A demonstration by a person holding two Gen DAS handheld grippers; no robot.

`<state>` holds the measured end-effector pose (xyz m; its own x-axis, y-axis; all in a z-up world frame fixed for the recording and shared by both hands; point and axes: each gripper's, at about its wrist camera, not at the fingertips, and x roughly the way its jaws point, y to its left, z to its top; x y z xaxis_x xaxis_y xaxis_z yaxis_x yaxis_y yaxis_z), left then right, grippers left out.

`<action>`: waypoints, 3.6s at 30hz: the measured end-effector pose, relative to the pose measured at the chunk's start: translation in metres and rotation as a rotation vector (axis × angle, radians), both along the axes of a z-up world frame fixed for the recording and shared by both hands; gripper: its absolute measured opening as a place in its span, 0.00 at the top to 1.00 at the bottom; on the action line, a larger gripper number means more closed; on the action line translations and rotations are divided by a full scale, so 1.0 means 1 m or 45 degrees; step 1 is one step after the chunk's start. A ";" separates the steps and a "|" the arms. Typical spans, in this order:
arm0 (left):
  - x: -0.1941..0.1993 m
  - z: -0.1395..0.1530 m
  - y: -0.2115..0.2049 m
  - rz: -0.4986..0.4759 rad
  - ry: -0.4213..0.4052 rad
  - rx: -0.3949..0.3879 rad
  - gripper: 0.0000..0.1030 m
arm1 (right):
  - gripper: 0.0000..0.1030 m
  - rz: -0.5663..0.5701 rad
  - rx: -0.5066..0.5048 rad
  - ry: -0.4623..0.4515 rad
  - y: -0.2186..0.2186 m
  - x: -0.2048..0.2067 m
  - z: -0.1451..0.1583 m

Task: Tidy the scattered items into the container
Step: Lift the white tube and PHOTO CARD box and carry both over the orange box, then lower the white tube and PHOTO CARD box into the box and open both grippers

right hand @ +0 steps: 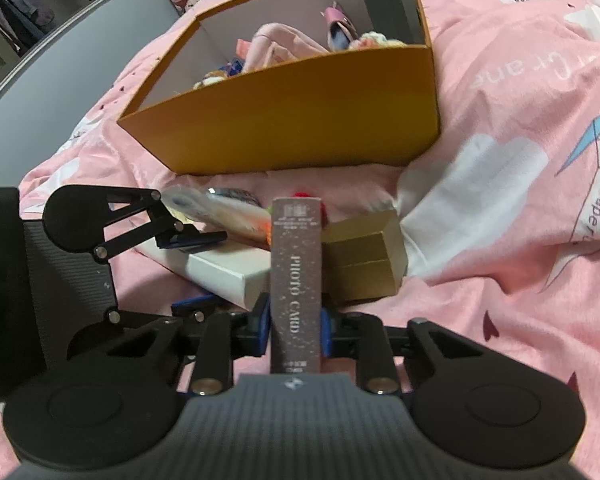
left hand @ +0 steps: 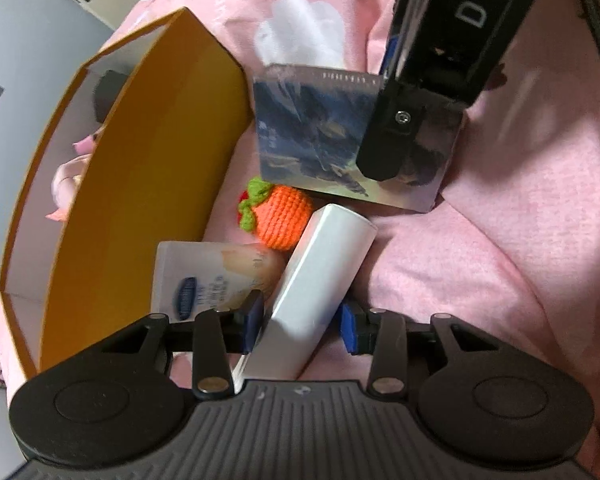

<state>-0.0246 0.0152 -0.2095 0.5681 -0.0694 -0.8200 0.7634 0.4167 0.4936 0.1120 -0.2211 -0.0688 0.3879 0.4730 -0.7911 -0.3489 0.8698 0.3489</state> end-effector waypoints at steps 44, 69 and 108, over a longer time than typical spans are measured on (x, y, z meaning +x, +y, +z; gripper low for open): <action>0.140 0.258 -0.028 0.567 -0.363 -0.807 0.68 | 0.76 0.110 0.107 -0.439 0.029 0.017 0.109; 0.271 0.290 0.055 0.752 -0.092 -1.032 0.68 | 0.76 0.033 0.246 -0.456 0.087 0.122 0.101; 0.352 0.122 -0.073 0.067 -0.307 0.158 0.68 | 0.75 -0.270 0.242 -0.445 0.035 0.217 0.052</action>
<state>0.3275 -0.0582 -0.0875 0.7481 0.0583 -0.6610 0.5964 0.3776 0.7083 0.3291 -0.1863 -0.0165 0.7206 0.4783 -0.5020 -0.2950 0.8667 0.4022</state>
